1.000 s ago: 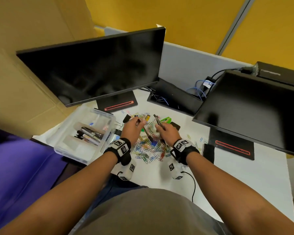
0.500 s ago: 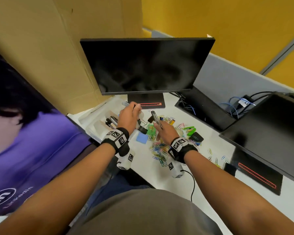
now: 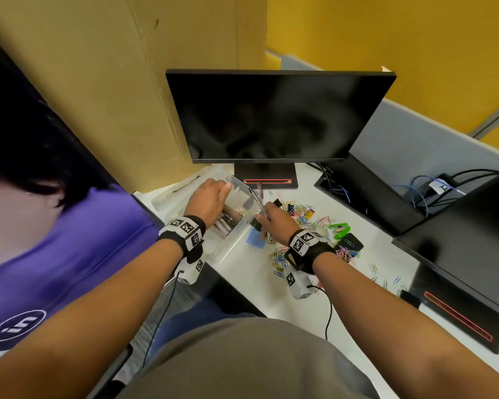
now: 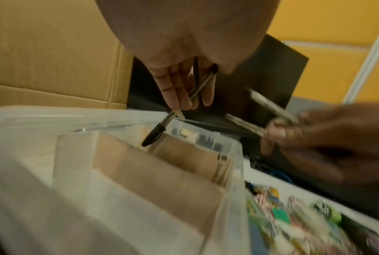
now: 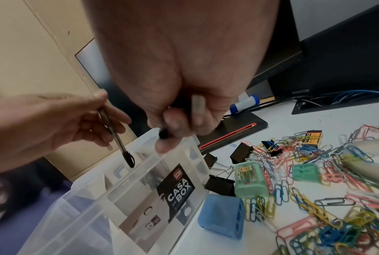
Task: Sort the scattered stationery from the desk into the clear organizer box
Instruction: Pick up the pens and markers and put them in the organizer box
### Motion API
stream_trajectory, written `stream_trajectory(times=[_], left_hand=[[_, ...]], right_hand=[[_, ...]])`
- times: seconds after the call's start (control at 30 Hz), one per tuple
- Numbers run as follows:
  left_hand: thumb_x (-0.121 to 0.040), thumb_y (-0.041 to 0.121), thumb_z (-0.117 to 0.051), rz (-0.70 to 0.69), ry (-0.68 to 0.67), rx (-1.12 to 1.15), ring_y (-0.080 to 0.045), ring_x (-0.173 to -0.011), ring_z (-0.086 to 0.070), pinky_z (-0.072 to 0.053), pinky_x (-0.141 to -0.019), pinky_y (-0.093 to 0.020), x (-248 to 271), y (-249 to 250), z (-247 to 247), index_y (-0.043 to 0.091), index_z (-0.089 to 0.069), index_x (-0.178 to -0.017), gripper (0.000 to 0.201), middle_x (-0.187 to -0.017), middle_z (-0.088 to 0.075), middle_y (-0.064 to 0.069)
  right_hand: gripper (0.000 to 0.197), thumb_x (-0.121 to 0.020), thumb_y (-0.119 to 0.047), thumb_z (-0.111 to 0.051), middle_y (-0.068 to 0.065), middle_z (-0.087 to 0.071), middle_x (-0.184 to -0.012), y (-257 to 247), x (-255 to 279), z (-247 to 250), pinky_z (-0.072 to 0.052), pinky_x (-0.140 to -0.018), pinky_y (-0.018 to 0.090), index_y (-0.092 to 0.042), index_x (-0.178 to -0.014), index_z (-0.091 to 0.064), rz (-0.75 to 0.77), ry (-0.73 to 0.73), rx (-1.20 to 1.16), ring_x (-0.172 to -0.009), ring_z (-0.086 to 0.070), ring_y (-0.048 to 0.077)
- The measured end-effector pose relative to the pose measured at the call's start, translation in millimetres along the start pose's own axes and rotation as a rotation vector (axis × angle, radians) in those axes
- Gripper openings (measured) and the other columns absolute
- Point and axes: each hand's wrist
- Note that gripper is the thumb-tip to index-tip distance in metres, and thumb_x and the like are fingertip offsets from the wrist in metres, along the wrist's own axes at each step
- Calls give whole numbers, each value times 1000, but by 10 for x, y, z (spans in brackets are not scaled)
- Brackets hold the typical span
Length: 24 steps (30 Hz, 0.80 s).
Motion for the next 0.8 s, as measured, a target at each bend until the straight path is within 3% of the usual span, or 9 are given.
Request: stream_trajectory(times=[0.07,0.13,0.3,0.4,0.47,0.53,0.63,0.73,0.8], left_hand=[[-103,44,-34,-32,-75,-60,-22,-84,-55,-39,-72,-31,23,-75,-103,17,-64,-90,42,-90,-55,-5],[-102,43,-39,-47,-141,-96,-21,-87,-56,-43,-74,-31,55,-159,-201,19,-68,-94,38,-94,-56,-4],[-92,42,-60,-24,-203,-92,-13,-88,-57,-48,-77,-28,114,-280,-341,22,-69,-97,23,-97,-61,3],[-91,40,-63,-35,-253,-64,-8,-86,-60,-50,-80,-25,93,-296,-375,27,-71,-102,19,-99,-68,7],[-93,40,-60,-65,-279,-107,-9,-90,-62,-51,-87,-31,79,-325,-380,32,-72,-105,19,-104,-70,9],[-94,37,-58,-78,-267,-151,-12,-94,-63,-48,-92,-36,69,-359,-352,32,-73,-102,18,-105,-71,11],[-94,29,-59,17,-222,-79,-15,-91,-63,-47,-95,-39,30,-423,-254,28,-74,-90,16,-97,-71,10],[-91,25,-59,111,-122,-49,-18,-86,-62,-49,-91,-41,-43,-514,-110,26,-70,-84,13,-89,-68,7],[-89,21,-57,166,-21,-88,-23,-83,-61,-49,-87,-40,-90,-572,0,22,-65,-80,12,-87,-66,0]], right_hand=[[22,-102,-34,-45,4,-62,-70,-15,-38,14,-42,-59,29,-13,-95,-46,29,54,29,-63,-59,18],[20,-103,-35,-45,2,-58,-78,-28,-62,41,-42,-63,32,-16,-96,-46,65,103,31,-70,-55,19],[25,-104,-27,-40,11,-63,-100,-35,-75,127,-48,-78,39,-10,-120,-52,68,101,19,-88,-59,27],[23,-104,-22,-40,10,-61,-93,-45,-69,155,-47,-73,35,-10,-117,-53,66,85,3,-82,-57,23],[23,-104,-25,-40,6,-61,-84,-74,-60,164,-43,-65,28,-11,-117,-55,76,79,-6,-72,-55,16],[25,-104,-30,-41,8,-64,-76,-116,-61,162,-44,-64,26,-12,-114,-56,92,76,-35,-67,-57,14],[18,-103,-30,-44,8,-64,-72,-186,-108,150,-43,-62,27,-15,-103,-54,98,82,-43,-62,-55,14],[13,-103,-29,-46,-2,-56,-74,-273,-190,123,-38,-58,25,-16,-101,-49,88,93,-23,-63,-52,11],[18,-104,-31,-43,-2,-52,-72,-341,-249,82,-36,-54,25,-13,-105,-46,102,77,21,-62,-50,12]])
Point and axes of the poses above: each hand's wrist, its own x-axis away from the middle knuckle, its own z-axis out of the back of the hand, y = z × x
